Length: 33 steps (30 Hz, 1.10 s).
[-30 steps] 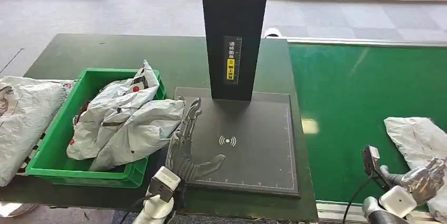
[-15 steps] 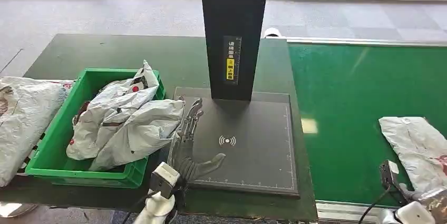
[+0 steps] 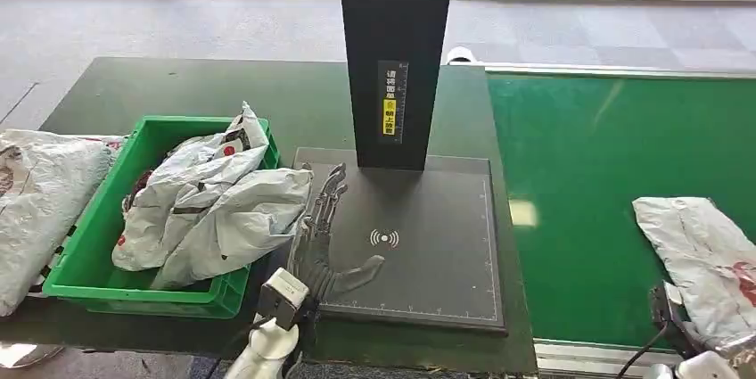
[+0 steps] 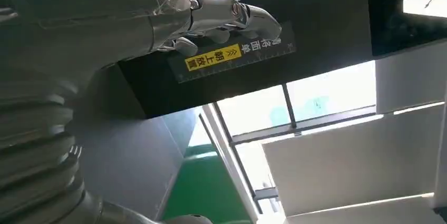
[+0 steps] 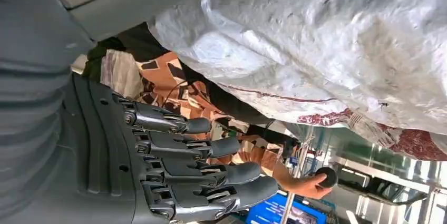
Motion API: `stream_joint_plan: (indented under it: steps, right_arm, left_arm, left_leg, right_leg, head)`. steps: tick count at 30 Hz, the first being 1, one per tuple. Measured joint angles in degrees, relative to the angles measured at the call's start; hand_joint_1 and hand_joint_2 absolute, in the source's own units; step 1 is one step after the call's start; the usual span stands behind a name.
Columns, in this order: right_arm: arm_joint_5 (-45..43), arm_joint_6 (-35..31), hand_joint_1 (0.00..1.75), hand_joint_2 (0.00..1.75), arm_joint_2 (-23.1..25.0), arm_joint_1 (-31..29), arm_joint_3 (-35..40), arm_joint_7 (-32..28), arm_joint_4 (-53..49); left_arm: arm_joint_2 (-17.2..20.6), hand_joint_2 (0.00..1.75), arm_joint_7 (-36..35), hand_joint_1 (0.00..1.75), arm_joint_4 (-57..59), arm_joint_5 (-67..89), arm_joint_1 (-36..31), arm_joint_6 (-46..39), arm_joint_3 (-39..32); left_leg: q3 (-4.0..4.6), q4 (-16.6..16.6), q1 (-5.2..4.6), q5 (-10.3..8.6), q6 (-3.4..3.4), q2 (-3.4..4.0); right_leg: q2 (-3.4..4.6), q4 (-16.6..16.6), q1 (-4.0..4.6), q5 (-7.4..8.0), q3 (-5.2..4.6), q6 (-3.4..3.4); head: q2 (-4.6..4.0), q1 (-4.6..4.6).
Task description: Moved the parcel from conveyor to table for the left to box.
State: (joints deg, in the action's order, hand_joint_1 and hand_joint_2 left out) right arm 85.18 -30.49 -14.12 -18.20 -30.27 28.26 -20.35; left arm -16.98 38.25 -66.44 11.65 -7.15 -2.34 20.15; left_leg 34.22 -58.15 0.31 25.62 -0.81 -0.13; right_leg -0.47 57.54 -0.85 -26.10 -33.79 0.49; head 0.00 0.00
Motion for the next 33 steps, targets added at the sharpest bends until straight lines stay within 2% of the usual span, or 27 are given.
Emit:
stream_joint_plan:
  steps: [10,15,16,23,33]
  right_arm:
    - [0.04,0.50,0.00,1.75,-0.09,0.00,-0.13,0.20,0.02]
    - [0.13,3.54,0.00,1.75,-0.09,-0.16,-0.20,1.40,0.06]
    - [0.13,3.85,1.75,1.75,-0.09,-0.16,-0.22,1.40,0.09]
    - [0.15,8.55,1.75,1.75,0.37,-1.08,-0.68,-1.60,0.52]
    - [0.15,9.84,1.75,1.75,1.09,-2.19,-0.68,-1.20,0.52]
  left_arm:
    - [-0.02,1.75,0.00,0.00,0.20,-0.85,-0.08,-0.74,0.17]
    - [-0.02,1.75,-0.02,0.00,0.28,-1.33,-0.10,-1.05,0.26]
    - [0.00,1.75,0.00,0.00,0.31,-1.46,-0.10,-1.11,0.31]
    - [0.00,1.75,0.00,0.00,0.24,-1.46,-0.17,-2.08,0.68]
    - [0.00,1.75,0.00,0.00,0.13,-0.48,-0.17,-1.79,0.66]
  left_leg:
    - [0.00,0.00,0.00,0.00,0.00,0.00]
    - [0.00,0.00,0.00,0.00,0.00,-0.01]
    - [0.00,0.00,0.00,0.00,0.00,-0.01]
    - [0.01,0.00,0.00,0.01,0.01,0.00]
    - [0.01,0.00,0.00,0.00,0.01,-0.02]
  right_leg:
    - [0.00,0.00,0.00,0.00,0.01,0.00]
    - [-0.01,0.00,0.00,0.00,0.02,0.00]
    - [-0.01,0.00,0.00,0.00,0.02,0.00]
    - [0.00,0.00,0.00,0.00,0.03,0.00]
    - [-0.03,0.00,0.01,0.00,0.05,0.00]
  head:
    - [0.00,0.00]
    - [0.00,0.00]
    - [0.00,0.00]
    - [0.00,0.00]
    - [0.00,0.00]
